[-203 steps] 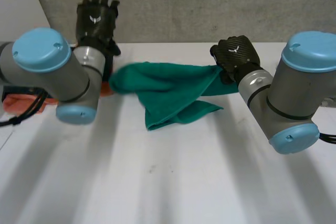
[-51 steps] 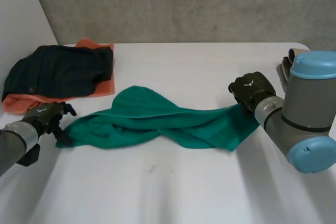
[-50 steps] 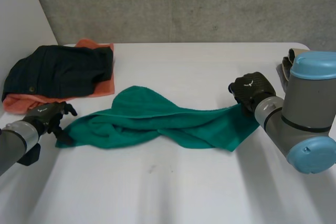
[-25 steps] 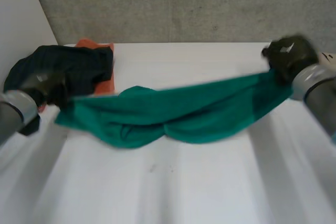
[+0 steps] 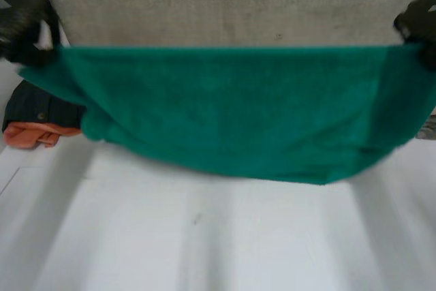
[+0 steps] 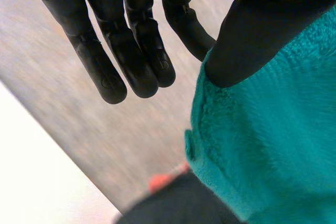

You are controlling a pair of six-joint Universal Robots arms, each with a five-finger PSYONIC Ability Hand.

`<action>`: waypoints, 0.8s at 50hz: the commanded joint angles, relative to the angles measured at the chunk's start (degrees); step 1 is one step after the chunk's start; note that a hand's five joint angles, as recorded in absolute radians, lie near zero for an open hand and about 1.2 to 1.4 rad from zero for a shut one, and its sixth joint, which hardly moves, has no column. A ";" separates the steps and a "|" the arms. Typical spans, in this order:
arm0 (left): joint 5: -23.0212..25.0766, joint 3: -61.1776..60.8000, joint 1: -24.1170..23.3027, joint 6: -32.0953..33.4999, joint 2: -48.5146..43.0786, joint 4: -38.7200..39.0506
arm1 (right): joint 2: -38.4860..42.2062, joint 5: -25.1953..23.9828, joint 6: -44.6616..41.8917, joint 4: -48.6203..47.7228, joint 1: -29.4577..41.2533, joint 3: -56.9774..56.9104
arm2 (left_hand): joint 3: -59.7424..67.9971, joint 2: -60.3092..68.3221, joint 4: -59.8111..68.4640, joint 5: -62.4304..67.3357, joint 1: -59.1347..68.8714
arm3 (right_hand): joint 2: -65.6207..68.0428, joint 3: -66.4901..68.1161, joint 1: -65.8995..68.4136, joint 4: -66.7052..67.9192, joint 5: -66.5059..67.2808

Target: Fold the laundry.

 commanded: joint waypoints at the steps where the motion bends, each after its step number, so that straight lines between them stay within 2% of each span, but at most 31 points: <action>1: -3.43 10.04 -5.31 4.88 -19.80 0.28 | 10.64 0.50 0.33 -5.57 1.78 -2.20 | 11.79 11.57 11.42 13.69 14.43 | 12.71 11.91 15.87 11.37 12.08; 5: -6.43 20.32 -7.59 5.32 -29.12 2.90 | 15.39 2.08 1.12 -15.40 3.45 -4.83 | 11.79 11.57 11.42 13.69 14.43 | 12.71 11.91 15.87 11.37 12.08; 8: -6.69 27.97 -9.44 5.41 -34.22 11.15 | 17.85 4.71 2.00 -26.38 5.38 -7.30 | 11.79 11.57 11.42 13.69 14.43 | 12.71 11.91 15.87 11.37 12.08; 13: -7.39 34.66 -10.67 5.32 -36.34 31.09 | 19.44 7.09 2.70 -46.41 6.70 -10.55 | 11.79 11.57 11.42 13.69 14.43 | 12.71 11.91 15.87 11.37 12.08; 14: -8.09 35.63 -10.76 5.06 -36.26 37.74 | 19.44 7.09 2.70 -53.50 6.88 -10.73 | 11.79 11.57 11.42 13.69 14.43 | 12.71 11.91 15.87 11.37 12.08; 18: -10.55 36.16 -10.85 4.70 -35.47 49.46 | 19.53 7.09 2.97 -62.95 7.14 -10.82 | 11.79 11.57 11.42 13.69 14.43 | 12.71 11.91 15.87 11.37 12.08; 24: -11.70 34.24 -10.76 1.81 -34.50 48.45 | 19.44 7.27 3.84 -60.26 7.49 -9.77 | 11.79 11.57 11.42 13.69 14.43 | 12.71 11.91 15.87 11.37 12.08; 29: -9.34 21.70 -10.06 -1.36 -30.21 45.55 | 18.39 6.74 6.74 -52.27 7.49 -5.21 | 11.79 11.57 11.42 13.69 14.43 | 12.71 11.91 15.87 11.37 12.08; 33: -7.05 11.25 -10.23 -1.36 -28.18 45.63 | 18.47 5.17 7.71 -47.78 6.88 -1.60 | 11.79 11.57 11.42 13.69 14.43 | 12.71 11.91 15.87 11.37 12.08; 40: -6.87 -3.27 -11.37 0.74 -27.82 43.35 | 20.76 1.65 7.63 -41.63 6.53 7.70 | 11.79 11.57 11.42 13.69 14.43 | 12.71 11.91 15.87 11.37 12.08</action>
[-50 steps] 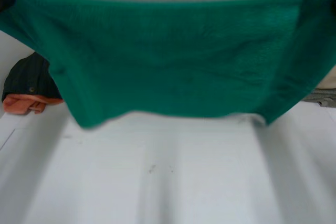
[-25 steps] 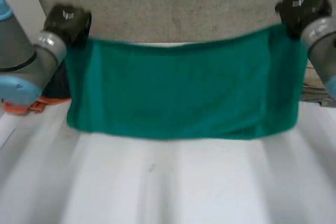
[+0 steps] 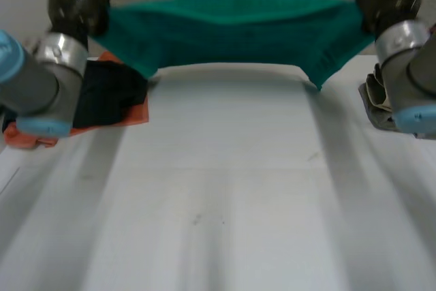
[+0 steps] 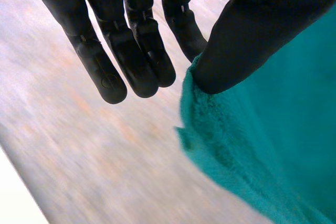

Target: Fold the laundry.

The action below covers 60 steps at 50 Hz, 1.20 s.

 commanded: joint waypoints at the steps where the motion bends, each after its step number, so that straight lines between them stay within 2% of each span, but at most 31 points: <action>1: 0.68 -16.12 -1.09 2.69 1.04 -2.89 | 2.03 -3.30 -0.29 6.62 -0.39 9.82 | 11.62 11.42 11.20 13.04 14.43 | 12.71 11.69 15.87 11.36 11.51; 6: 0.76 -25.53 -1.17 9.37 7.45 -10.36 | 1.33 -3.74 -1.87 13.12 -0.65 16.85 | 11.62 11.42 11.20 13.04 14.43 | 12.71 11.69 15.87 11.36 11.51; 10: 0.76 -32.65 -1.26 16.39 14.30 -20.72 | -1.65 -4.01 -4.33 21.37 -1.79 22.21 | 11.62 11.42 11.20 13.04 14.43 | 12.71 11.69 15.87 11.36 11.51; 14: 0.24 -38.89 -0.48 25.35 23.51 -36.51 | -10.43 -3.74 -10.20 34.79 -4.68 28.18 | 11.62 11.42 11.20 13.04 14.43 | 12.71 11.69 15.87 11.36 11.51; 16: -0.03 -40.04 -0.30 27.30 25.73 -42.07 | -12.64 -3.39 -12.32 38.86 -5.92 29.68 | 11.62 11.42 11.20 13.04 14.43 | 12.71 11.69 15.87 11.36 11.51; 20: -0.46 -41.80 1.02 30.99 29.16 -57.96 | -17.56 -3.39 -18.38 48.17 -8.12 32.67 | 11.62 11.42 11.20 13.04 14.43 | 12.71 11.69 15.87 11.36 11.51; 23: -0.03 -41.02 1.37 31.88 29.17 -61.52 | -18.62 -3.48 -19.97 49.51 -9.00 32.86 | 11.62 11.42 11.20 13.04 14.43 | 12.71 11.69 15.87 11.36 11.51; 27: -0.03 -38.12 1.99 32.14 27.33 -58.11 | -18.45 -3.39 -19.80 46.45 -8.83 31.80 | 11.62 11.42 11.20 13.04 14.43 | 12.71 11.69 15.87 11.36 11.51; 35: -2.92 -26.18 1.46 32.32 12.40 -43.34 | -9.94 -0.23 -17.26 32.13 -8.21 26.18 | 11.62 11.42 11.20 13.04 14.43 | 12.71 11.69 15.87 11.36 11.51; 39: -6.87 -15.46 0.06 32.49 4.66 -37.72 | -4.84 3.20 -16.20 27.72 -6.81 17.84 | 11.62 11.42 11.20 13.04 14.43 | 12.71 11.69 15.87 11.36 11.51; 40: -8.28 -9.61 -0.90 32.67 1.69 -35.62 | -3.00 4.25 -15.94 26.67 -5.59 13.39 | 11.62 11.42 11.20 13.04 14.43 | 12.71 11.69 15.87 11.36 11.51; 44: -8.91 5.33 -1.78 33.02 -4.21 -29.30 | 0.17 4.87 -14.45 20.72 -1.99 1.61 | 11.62 11.42 11.20 13.04 14.43 | 12.71 11.69 15.87 11.36 11.51; 46: -8.91 10.73 -2.14 32.58 -5.28 -25.33 | 0.44 4.78 -12.69 15.88 -1.10 -1.85 | 11.62 11.42 11.20 13.04 14.43 | 12.71 11.69 15.87 11.36 11.51; 47: -8.91 13.10 -2.23 32.32 -5.63 -22.96 | 0.36 4.78 -10.85 10.11 -0.83 -4.56 | 11.62 11.42 11.20 13.04 14.43 | 12.71 11.69 15.87 11.36 11.51; 48: -8.82 16.87 -2.58 32.14 -5.99 -17.46 | 0.18 4.78 -9.79 7.01 -1.00 -5.46 | 11.62 11.42 11.20 13.04 14.43 | 12.71 11.69 15.87 11.36 11.51; 50: -8.55 19.01 -3.02 31.53 -5.99 -11.54 | -0.08 4.70 -7.94 0.51 -1.01 -6.34 | 11.62 11.42 11.20 13.04 14.43 | 12.71 11.69 15.87 11.36 11.51; 51: -8.55 20.41 -3.11 30.13 -5.82 -5.68 | -0.86 4.52 -6.54 -5.62 -1.01 -6.52 | 11.62 11.42 11.20 13.04 14.43 | 12.71 11.69 15.87 11.36 11.51; 55: -8.73 21.04 -3.02 23.65 -5.20 4.62 | -2.01 4.17 -5.65 -14.18 -0.74 -7.05 | 11.62 11.42 11.20 13.04 14.43 | 12.71 11.69 15.87 11.36 11.51; 58: -8.91 20.86 -2.58 20.55 -4.06 5.45 | -2.02 4.08 -5.48 -14.56 -0.48 -7.57 | 11.62 11.42 11.20 13.04 14.43 | 12.71 11.69 15.87 11.36 11.51; 60: -8.91 19.46 -2.32 18.61 -3.27 3.35 | -1.66 4.26 -5.39 -14.38 -0.39 -7.66 | 11.62 11.42 11.20 13.04 14.43 | 12.71 11.69 15.87 11.36 11.51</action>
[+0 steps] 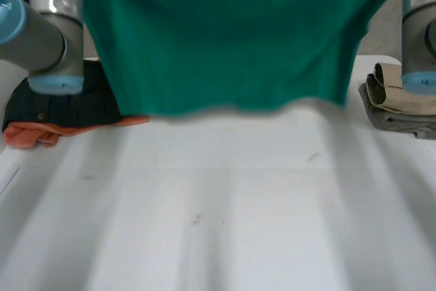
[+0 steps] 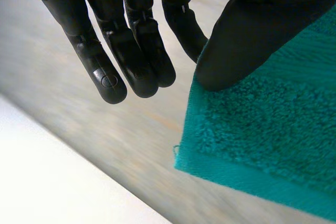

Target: Fold the laundry.

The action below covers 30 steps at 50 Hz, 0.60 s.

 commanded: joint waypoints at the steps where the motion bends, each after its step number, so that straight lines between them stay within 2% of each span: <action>1: -0.01 -2.42 0.77 -7.87 2.43 3.12 | -0.31 -0.11 0.76 -4.42 0.19 0.13 | 11.60 11.40 11.17 12.52 14.43 | 12.71 11.68 15.87 11.35 10.41; 9: 1.22 -18.40 1.83 -8.14 5.24 0.30 | -0.22 -1.16 3.57 0.15 -0.60 7.68 | 11.60 11.40 11.17 12.52 14.43 | 12.71 11.68 15.87 11.35 10.41; 13: 3.41 -28.77 1.92 -8.23 7.61 0.12 | -0.66 -4.76 5.24 2.25 -0.51 15.06 | 11.60 11.40 11.17 12.52 14.43 | 12.71 11.68 15.87 11.35 10.41; 18: 7.71 -44.48 1.83 -8.14 11.73 -0.32 | -0.93 -12.13 4.89 6.11 -0.51 27.44 | 11.60 11.40 11.17 12.52 14.43 | 12.71 11.68 15.87 11.35 10.41; 23: 11.94 -56.46 1.65 -7.35 19.20 -3.38 | -3.55 -14.96 4.01 13.23 -0.95 34.93 | 11.60 11.40 11.17 12.52 14.43 | 12.71 11.68 15.87 11.35 10.41; 28: 13.09 -62.18 2.09 -5.68 29.48 -16.89 | -12.16 -14.88 2.69 28.95 -2.70 36.79 | 11.60 11.40 11.17 12.52 14.43 | 12.71 11.68 15.87 11.35 10.41; 30: 13.09 -62.36 3.31 -2.88 33.62 -29.97 | -15.59 -14.70 1.20 40.45 -5.43 36.35 | 11.60 11.40 11.17 12.52 14.43 | 12.71 11.68 15.87 11.35 10.41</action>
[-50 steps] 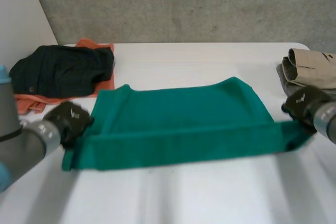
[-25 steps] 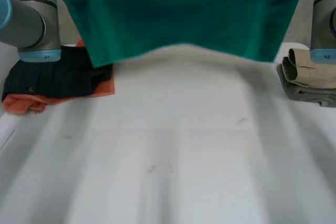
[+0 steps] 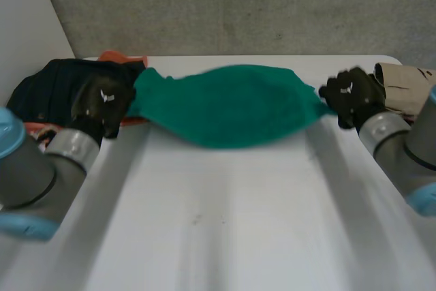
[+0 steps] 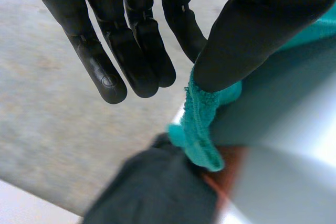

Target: Fold the laundry.

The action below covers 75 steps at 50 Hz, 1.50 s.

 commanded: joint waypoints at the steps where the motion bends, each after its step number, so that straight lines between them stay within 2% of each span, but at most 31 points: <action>1: 1.18 -4.95 2.15 5.14 13.08 -27.23 | -10.70 0.24 -3.61 27.74 -5.26 0.84 | 11.58 11.35 11.15 12.28 14.49 | 12.71 11.68 15.87 11.34 10.42; 2: 1.09 -4.86 3.11 6.37 13.79 -32.06 | -11.58 0.15 -4.75 31.78 -6.23 0.49 | 11.58 11.35 11.15 12.28 14.49 | 12.71 11.68 15.87 11.34 10.42; 3: 1.09 -4.51 5.56 9.69 14.75 -41.33 | -12.89 0.24 -7.38 39.13 -7.63 0.05 | 11.58 11.35 11.15 12.28 14.49 | 12.71 11.68 15.87 11.34 10.42; 5: 1.09 -4.33 7.69 13.13 15.20 -49.73 | -13.61 0.06 -10.29 45.15 -8.60 -0.13 | 11.58 11.35 11.15 12.28 14.49 | 12.71 11.68 15.87 11.34 10.42; 7: 1.18 -3.98 9.62 17.52 15.20 -55.98 | -13.96 0.06 -13.97 49.21 -9.40 -0.22 | 11.58 11.35 11.15 12.28 14.49 | 12.71 11.68 15.87 11.34 10.42; 9: 1.09 -3.63 9.72 19.21 15.11 -55.84 | -14.05 0.15 -15.57 48.70 -9.49 -0.31 | 11.58 11.35 11.15 12.28 14.49 | 12.71 11.68 15.87 11.34 10.42; 13: 1.09 -2.14 9.80 19.74 13.97 -50.49 | -13.00 0.50 -14.35 44.31 -9.23 -1.01 | 11.58 11.35 11.15 12.28 14.49 | 12.71 11.68 15.87 11.34 10.42; 17: 0.91 -0.47 8.31 18.08 10.64 -43.37 | -8.61 0.59 -11.36 39.04 -8.87 -1.45 | 11.58 11.35 11.15 12.28 14.49 | 12.71 11.68 15.87 11.34 10.42; 21: 0.30 3.84 5.59 15.44 3.87 -37.30 | -4.12 1.29 -10.13 34.73 -8.78 -2.59 | 11.58 11.35 11.15 12.28 14.49 | 12.71 11.68 15.87 11.34 10.42; 25: -1.80 9.19 3.57 14.47 -3.24 -32.73 | 0.09 4.01 -10.04 30.43 -8.35 -3.91 | 11.58 11.35 11.15 12.28 14.49 | 12.71 11.68 15.87 11.34 10.42; 29: -5.76 17.45 2.25 14.73 -11.59 -29.56 | 6.16 7.61 -10.04 26.47 -6.07 -8.82 | 11.58 11.35 11.15 12.28 14.49 | 12.71 11.68 15.87 11.34 10.42; 33: -10.68 32.09 0.14 14.82 -19.50 -27.28 | 10.11 11.30 -9.69 21.39 -3.34 -19.43 | 11.58 11.35 11.15 12.28 14.49 | 12.71 11.68 15.87 11.34 10.42; 36: -10.95 40.12 -0.30 14.73 -22.15 -24.56 | 11.17 12.28 -8.99 17.07 -2.63 -25.60 | 11.58 11.35 11.15 12.28 14.49 | 12.71 11.68 15.87 11.34 10.42; 40: -10.69 52.69 -0.39 14.12 -24.53 -13.42 | 11.27 12.54 -4.60 4.96 -1.67 -34.92 | 11.58 11.35 11.15 12.28 14.49 | 12.71 11.68 15.87 11.34 10.42; 41: -10.17 56.45 -0.48 13.94 -24.61 -7.04 | 10.57 12.72 -2.15 -1.16 -1.67 -37.28 | 11.58 11.35 11.15 12.28 14.49 | 12.71 11.68 15.87 11.34 10.42; 45: -8.06 63.06 -0.57 10.88 -24.53 8.01 | 7.32 13.33 1.73 -14.45 -1.58 -39.94 | 11.58 11.35 11.15 12.28 14.49 | 12.71 11.68 15.87 11.34 10.42; 47: -8.05 64.22 -0.39 8.15 -24.44 11.47 | 6.35 13.33 1.74 -16.77 -1.40 -40.30 | 11.58 11.35 11.15 12.28 14.49 | 12.71 11.68 15.87 11.34 10.42; 50: -8.84 65.72 0.83 3.67 -24.00 11.05 | 6.08 13.33 1.74 -16.43 -1.31 -41.35 | 11.58 11.35 11.15 12.28 14.49 | 12.71 11.68 15.87 11.34 10.42; 56: -9.63 61.69 2.07 1.81 -23.21 6.39 | 6.61 13.16 2.00 -12.83 -1.23 -40.56 | 11.58 11.35 11.15 12.28 14.49 | 12.71 11.68 15.87 11.34 10.42; 67: -6.56 45.43 1.81 0.67 -22.07 6.21 | 10.47 9.91 2.35 -10.19 -1.49 -32.31 | 11.58 11.35 11.15 12.28 14.49 | 12.71 11.68 15.87 11.34 10.42; 75: -3.31 28.47 -0.30 0.93 -22.86 5.86 | 14.78 7.36 1.65 -9.05 -1.40 -21.06 | 11.58 11.35 11.15 12.28 14.49 | 12.71 11.68 15.87 11.34 10.42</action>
